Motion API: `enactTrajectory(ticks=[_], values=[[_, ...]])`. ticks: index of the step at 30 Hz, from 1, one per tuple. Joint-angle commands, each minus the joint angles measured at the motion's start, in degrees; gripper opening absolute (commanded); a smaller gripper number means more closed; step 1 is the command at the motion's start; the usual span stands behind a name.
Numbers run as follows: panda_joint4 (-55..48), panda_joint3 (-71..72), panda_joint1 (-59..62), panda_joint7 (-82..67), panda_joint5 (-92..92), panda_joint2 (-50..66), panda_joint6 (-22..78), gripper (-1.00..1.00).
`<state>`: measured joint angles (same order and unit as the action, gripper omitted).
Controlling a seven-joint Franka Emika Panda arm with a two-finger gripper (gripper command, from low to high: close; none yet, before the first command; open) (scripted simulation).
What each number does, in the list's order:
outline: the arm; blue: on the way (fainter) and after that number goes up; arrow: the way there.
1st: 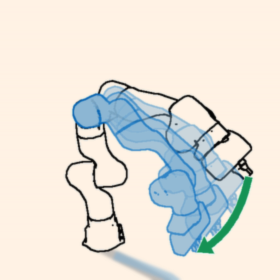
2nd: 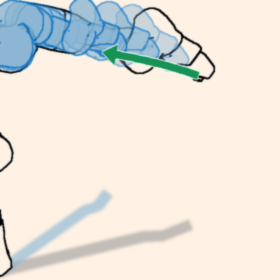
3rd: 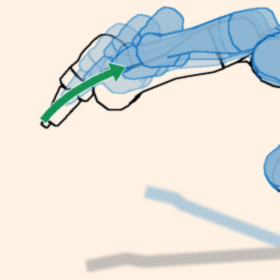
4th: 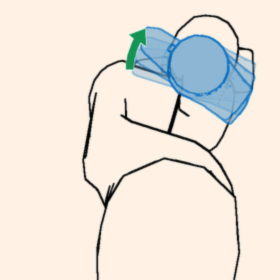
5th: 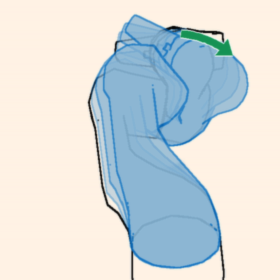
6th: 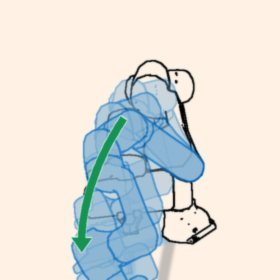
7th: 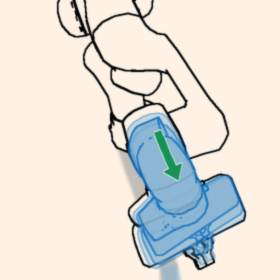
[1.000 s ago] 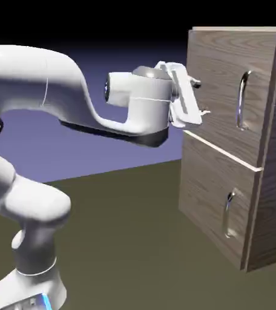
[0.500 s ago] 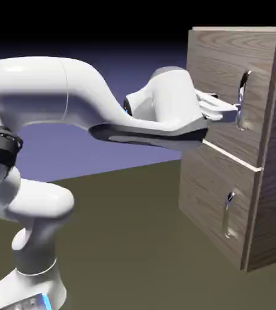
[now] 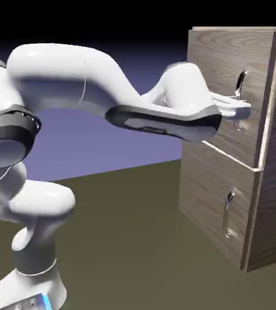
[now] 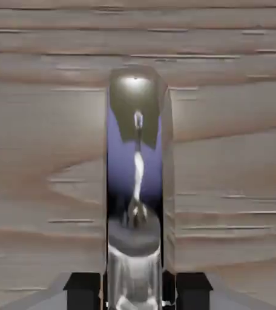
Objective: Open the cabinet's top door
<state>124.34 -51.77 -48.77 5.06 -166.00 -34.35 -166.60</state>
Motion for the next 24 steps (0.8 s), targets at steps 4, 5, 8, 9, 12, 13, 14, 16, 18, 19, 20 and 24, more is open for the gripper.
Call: enactTrajectory(ticks=[4, 5, 8, 9, 12, 13, 14, 16, 18, 19, 20, 24], values=[[2.1, 7.2, 8.3, 4.3, 0.0, 2.0, 0.5, -1.0], [2.6, 9.0, 10.4, 5.0, 0.2, 2.3, 0.6, -1.0], [4.9, 14.5, 16.6, 4.6, 3.1, 2.3, 1.5, -1.0], [6.1, 16.3, 18.7, 3.2, 5.2, 1.8, 2.0, -1.0], [9.9, 22.1, 24.9, -1.5, 12.0, -0.2, 3.8, -1.0], [11.3, 24.1, 27.0, -3.1, 14.5, -1.0, 4.5, -1.0], [12.7, 26.0, 28.9, -4.8, 17.0, -1.9, 5.2, -1.0], [15.3, 29.8, 32.6, -8.0, 22.0, -3.8, 6.6, -1.0], [17.9, 33.3, 35.8, -11.1, 26.9, -5.7, 8.1, -1.0], [19.1, 35.0, 37.2, -12.6, 29.4, -6.8, 8.9, -1.0], [20.4, 36.7, 38.6, -14.1, 31.9, -7.8, 9.6, -1.0], [24.8, 42.9, 42.8, -19.9, 41.9, -12.2, 12.9, -1.0]])
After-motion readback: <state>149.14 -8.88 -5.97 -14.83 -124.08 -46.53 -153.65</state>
